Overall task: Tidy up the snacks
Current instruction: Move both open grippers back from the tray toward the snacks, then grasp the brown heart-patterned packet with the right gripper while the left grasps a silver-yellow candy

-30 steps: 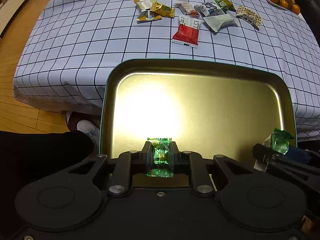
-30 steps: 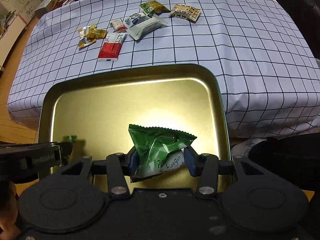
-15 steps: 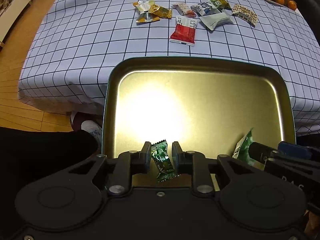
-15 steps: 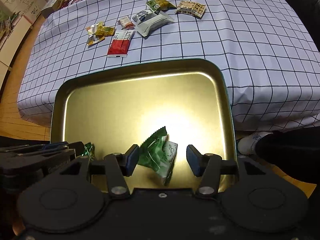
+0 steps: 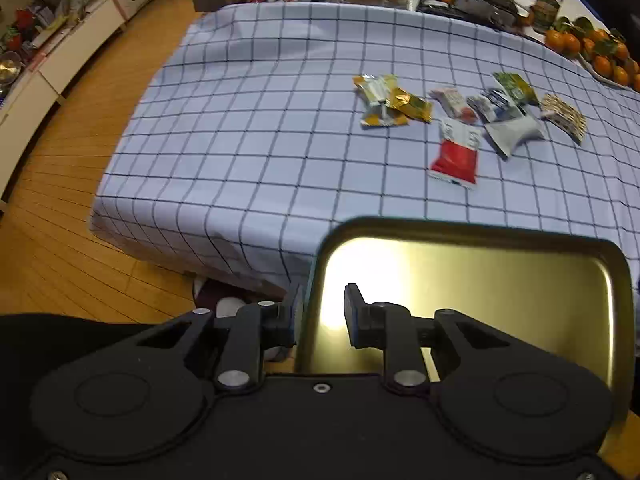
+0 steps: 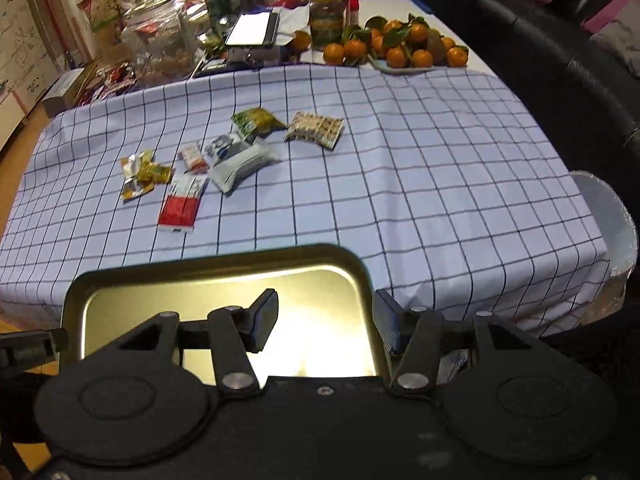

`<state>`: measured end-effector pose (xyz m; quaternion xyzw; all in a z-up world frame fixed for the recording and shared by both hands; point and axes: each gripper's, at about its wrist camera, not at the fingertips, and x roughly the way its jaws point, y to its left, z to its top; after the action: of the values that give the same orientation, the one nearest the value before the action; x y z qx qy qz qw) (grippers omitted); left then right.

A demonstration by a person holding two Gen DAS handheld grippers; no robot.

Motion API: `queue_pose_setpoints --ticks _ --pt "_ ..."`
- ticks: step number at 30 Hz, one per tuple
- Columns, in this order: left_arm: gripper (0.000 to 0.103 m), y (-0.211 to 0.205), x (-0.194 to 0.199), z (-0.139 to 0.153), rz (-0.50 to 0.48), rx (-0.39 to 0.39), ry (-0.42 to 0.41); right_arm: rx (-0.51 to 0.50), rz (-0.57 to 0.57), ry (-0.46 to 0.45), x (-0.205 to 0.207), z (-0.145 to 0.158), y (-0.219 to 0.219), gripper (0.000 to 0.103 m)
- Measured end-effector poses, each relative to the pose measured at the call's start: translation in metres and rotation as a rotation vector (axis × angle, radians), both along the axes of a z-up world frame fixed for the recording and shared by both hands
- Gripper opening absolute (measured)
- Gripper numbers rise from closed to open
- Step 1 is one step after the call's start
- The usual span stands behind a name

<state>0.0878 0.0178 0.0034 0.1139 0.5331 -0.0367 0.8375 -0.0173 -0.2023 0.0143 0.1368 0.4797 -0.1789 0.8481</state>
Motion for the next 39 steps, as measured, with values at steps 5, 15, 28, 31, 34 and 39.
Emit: queue_pose_setpoints --ticks 5,15,28,31,34,39 --pt "0.033 0.009 0.035 -0.004 0.057 0.036 -0.061 -0.054 -0.031 -0.035 0.025 0.001 -0.016 0.055" --pt "0.033 0.008 0.079 -0.033 0.118 0.054 -0.143 -0.104 0.01 -0.042 0.074 -0.004 -0.026 0.055" --pt "0.034 -0.009 0.093 -0.057 0.086 0.095 -0.112 0.022 -0.009 0.052 0.105 -0.02 -0.043 0.055" --pt "0.034 -0.012 0.095 -0.058 0.084 0.09 -0.109 0.031 -0.022 0.062 0.109 -0.022 -0.046 0.055" --pt "0.036 -0.014 0.098 -0.059 0.087 0.093 -0.102 0.037 -0.023 0.066 0.112 -0.021 -0.049 0.055" --pt "0.036 -0.013 0.1 -0.046 0.125 0.108 -0.114 0.043 -0.003 0.057 0.114 -0.017 -0.05 0.055"
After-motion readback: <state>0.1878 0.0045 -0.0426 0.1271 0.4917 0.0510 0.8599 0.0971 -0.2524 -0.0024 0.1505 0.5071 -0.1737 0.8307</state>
